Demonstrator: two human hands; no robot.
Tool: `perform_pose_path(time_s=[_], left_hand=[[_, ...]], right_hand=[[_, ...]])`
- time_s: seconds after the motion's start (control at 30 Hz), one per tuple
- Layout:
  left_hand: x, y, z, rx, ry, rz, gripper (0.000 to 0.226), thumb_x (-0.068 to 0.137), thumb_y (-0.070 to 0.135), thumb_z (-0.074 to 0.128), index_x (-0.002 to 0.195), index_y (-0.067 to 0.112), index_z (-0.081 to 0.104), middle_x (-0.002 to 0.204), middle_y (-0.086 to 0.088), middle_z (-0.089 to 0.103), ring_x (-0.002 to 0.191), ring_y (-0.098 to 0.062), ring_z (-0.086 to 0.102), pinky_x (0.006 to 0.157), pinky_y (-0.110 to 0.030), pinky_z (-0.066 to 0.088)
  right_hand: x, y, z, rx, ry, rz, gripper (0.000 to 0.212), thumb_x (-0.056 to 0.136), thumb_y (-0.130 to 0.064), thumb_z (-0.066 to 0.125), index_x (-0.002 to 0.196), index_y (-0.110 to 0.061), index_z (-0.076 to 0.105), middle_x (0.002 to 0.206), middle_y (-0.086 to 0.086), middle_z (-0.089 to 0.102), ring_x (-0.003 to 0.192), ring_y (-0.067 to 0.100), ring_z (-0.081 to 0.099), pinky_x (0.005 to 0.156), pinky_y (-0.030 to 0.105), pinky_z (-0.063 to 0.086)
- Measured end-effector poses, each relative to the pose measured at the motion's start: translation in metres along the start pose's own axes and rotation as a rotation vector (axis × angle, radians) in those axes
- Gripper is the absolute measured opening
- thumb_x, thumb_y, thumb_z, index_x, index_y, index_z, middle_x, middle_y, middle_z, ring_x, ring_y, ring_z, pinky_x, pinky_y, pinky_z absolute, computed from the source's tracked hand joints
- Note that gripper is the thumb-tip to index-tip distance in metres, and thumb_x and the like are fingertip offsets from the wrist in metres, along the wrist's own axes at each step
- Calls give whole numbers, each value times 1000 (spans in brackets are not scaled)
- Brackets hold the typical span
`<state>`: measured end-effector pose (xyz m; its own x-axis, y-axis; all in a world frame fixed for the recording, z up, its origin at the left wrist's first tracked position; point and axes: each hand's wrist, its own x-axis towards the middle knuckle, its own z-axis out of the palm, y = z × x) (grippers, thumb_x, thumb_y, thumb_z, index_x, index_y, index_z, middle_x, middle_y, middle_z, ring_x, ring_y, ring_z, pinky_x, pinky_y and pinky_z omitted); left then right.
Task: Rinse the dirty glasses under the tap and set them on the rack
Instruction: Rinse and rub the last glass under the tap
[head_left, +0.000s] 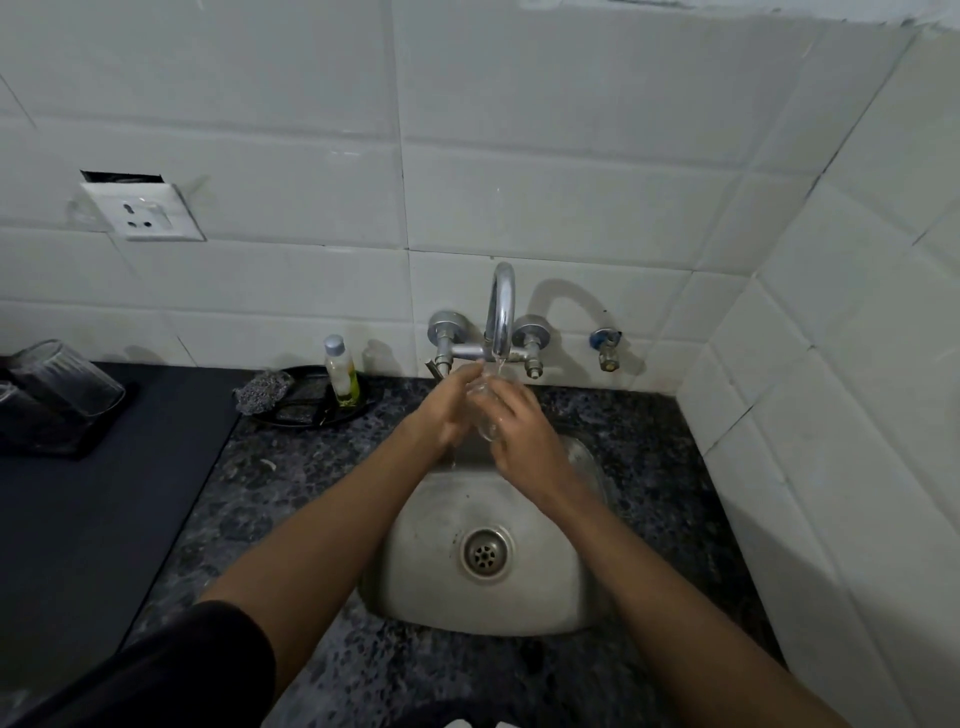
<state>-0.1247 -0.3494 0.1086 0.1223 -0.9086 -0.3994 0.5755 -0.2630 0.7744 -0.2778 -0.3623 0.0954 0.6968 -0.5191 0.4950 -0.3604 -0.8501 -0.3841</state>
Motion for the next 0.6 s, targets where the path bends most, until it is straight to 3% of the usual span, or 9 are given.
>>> perform_pose_path(time_s=[0.13, 0.2, 0.3, 0.37, 0.43, 0.5, 0.6], left_hand=[[-3, -3, 5, 12, 56, -3, 59, 107, 35, 38, 63, 16, 72, 69, -4, 67, 73, -21, 65, 77, -38, 50], [-1, -6, 2, -33, 51, -10, 61, 108, 35, 35, 68, 13, 75, 74, -9, 69, 72, -23, 68, 79, -39, 51], [-3, 1, -1, 2, 88, -14, 43, 106, 39, 42, 93, 10, 71, 87, -8, 71, 76, -21, 70, 73, -36, 55], [0, 4, -1, 82, 136, -64, 38, 103, 43, 51, 90, 14, 72, 82, -3, 72, 72, -17, 69, 67, -33, 53], [-1, 4, -1, 123, 171, -75, 33, 102, 38, 56, 83, 15, 70, 76, 0, 69, 67, -15, 66, 66, -30, 51], [0, 4, 0, 108, 191, -48, 26, 101, 29, 58, 84, 13, 69, 76, -2, 68, 69, -17, 65, 73, -33, 52], [0, -2, -1, -2, 146, 16, 19, 100, 21, 58, 93, 8, 70, 90, -10, 70, 83, -23, 67, 99, -44, 51]], right_hand=[[4, -4, 9, 437, 39, 379, 70, 80, -15, 86, 145, -25, 60, 142, -3, 57, 127, 14, 59, 103, 37, 57], [8, -3, 10, 586, 14, 512, 74, 79, -13, 88, 145, -27, 58, 140, -4, 59, 124, 11, 62, 101, 39, 59], [7, 0, 2, 311, 20, 309, 71, 80, -3, 82, 144, -25, 60, 148, -1, 52, 134, 15, 53, 107, 38, 55], [4, 0, 0, 47, -41, 85, 73, 81, 6, 76, 145, -24, 59, 156, 3, 44, 144, 23, 42, 109, 34, 49], [1, -1, 2, 0, -69, 35, 72, 82, 6, 74, 146, -24, 59, 159, 3, 40, 147, 25, 37, 110, 34, 44], [1, -4, 4, 214, 0, 212, 65, 86, -4, 76, 144, -26, 61, 153, 2, 46, 140, 19, 46, 112, 33, 48], [7, -6, 4, 546, 73, 590, 62, 86, -18, 84, 143, -27, 60, 136, 0, 60, 115, 9, 63, 96, 27, 57]])
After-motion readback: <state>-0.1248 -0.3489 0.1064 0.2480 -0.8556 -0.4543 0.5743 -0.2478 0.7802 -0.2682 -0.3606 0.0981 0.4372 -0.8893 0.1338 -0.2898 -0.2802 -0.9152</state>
